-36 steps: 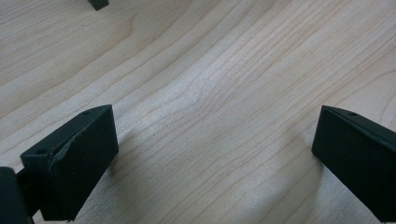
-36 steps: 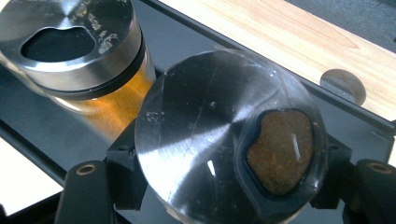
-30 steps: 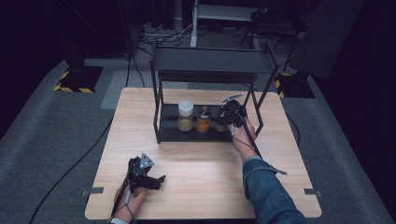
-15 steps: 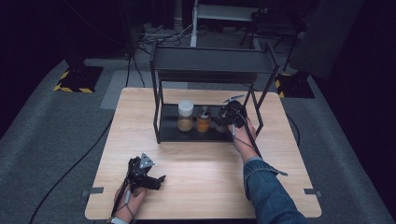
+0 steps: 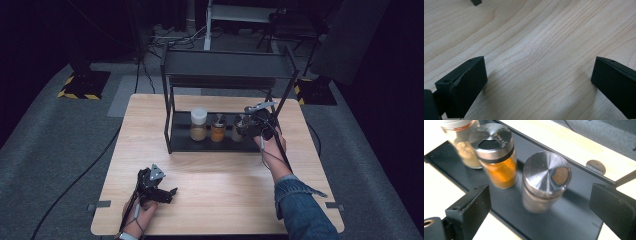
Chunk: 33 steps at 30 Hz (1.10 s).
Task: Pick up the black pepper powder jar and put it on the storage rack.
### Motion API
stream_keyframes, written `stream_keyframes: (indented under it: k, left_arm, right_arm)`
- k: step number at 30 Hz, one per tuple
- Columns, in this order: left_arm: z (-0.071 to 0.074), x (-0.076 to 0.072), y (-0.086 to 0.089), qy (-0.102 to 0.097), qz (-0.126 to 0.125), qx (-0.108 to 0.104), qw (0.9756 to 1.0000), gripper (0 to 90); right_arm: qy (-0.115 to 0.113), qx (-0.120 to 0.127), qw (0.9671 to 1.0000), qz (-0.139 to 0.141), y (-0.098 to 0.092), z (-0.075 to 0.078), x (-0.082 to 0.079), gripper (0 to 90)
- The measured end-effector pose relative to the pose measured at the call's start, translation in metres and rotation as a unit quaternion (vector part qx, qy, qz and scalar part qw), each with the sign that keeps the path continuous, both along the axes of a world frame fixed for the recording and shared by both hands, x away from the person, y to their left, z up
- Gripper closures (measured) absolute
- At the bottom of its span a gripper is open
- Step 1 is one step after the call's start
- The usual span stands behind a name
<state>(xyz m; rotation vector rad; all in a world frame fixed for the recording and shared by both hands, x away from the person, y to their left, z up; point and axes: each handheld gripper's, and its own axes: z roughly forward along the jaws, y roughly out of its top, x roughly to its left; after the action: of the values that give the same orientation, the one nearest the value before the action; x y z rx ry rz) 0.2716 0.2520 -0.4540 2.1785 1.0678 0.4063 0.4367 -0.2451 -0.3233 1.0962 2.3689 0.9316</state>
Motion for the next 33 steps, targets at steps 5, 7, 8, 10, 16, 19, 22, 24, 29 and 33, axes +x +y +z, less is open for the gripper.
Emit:
stream_keyframes:
  k: [5, 7, 8, 10, 16, 19, 22, 24, 29, 33]
  left_arm:
    - [0.0, 0.0, 0.0, 0.0, 0.0, 0.0, 1.0, 0.0]
    - [0.0, 0.0, 0.0, 0.0, 0.001, 0.0, 1.0, 0.0]
    - [0.0, 0.0, 0.0, 0.0, 0.0, 0.0, 1.0, 0.0]
    - [0.0, 0.0, 0.0, 0.0, 0.0, 0.0, 1.0, 0.0]
    - [0.0, 0.0, 0.0, 0.0, 0.0, 0.0, 1.0, 0.0]
    - [0.0, 0.0, 0.0, 0.0, 0.0, 0.0, 1.0, 0.0]
    - [0.0, 0.0, -0.001, -0.001, 0.002, 0.0, 1.0, 0.0]
    - [0.0, 0.0, 0.0, 0.0, 0.001, 0.0, 1.0, 0.0]
    - [0.0, -0.001, 0.0, -0.001, 0.002, 0.0, 1.0, 0.0]
    - [0.0, -0.001, -0.001, -0.001, 0.002, -0.001, 1.0, 0.0]
  right_arm:
    - [-0.006, 0.001, 0.9999, 0.01, -0.013, 0.01, -0.018, 3.4]
    - [-0.008, 0.004, 0.9999, 0.015, -0.02, 0.016, -0.026, 3.4]
    - [-0.011, 0.005, 0.9998, 0.017, -0.024, 0.018, -0.03, 3.4]
    - [-0.02, 0.003, 0.9995, 0.023, -0.03, 0.023, -0.039, 3.3]
    - [-0.03, 0.0, 0.9989, 0.036, -0.045, 0.028, -0.062, 3.2]
    - [-0.034, -0.004, 0.9986, 0.041, -0.05, 0.028, -0.07, 3.2]
    - [-0.036, -0.003, 0.9984, 0.042, -0.055, 0.027, -0.078, 2.9]
    - [-0.038, -0.002, 0.9982, 0.045, -0.058, 0.025, -0.083, 2.8]
    - [-0.038, -0.009, 0.998, 0.049, -0.063, 0.02, -0.095, 2.8]
    - [-0.041, -0.002, 0.9981, 0.046, -0.073, 0.015, -0.103, 2.7]
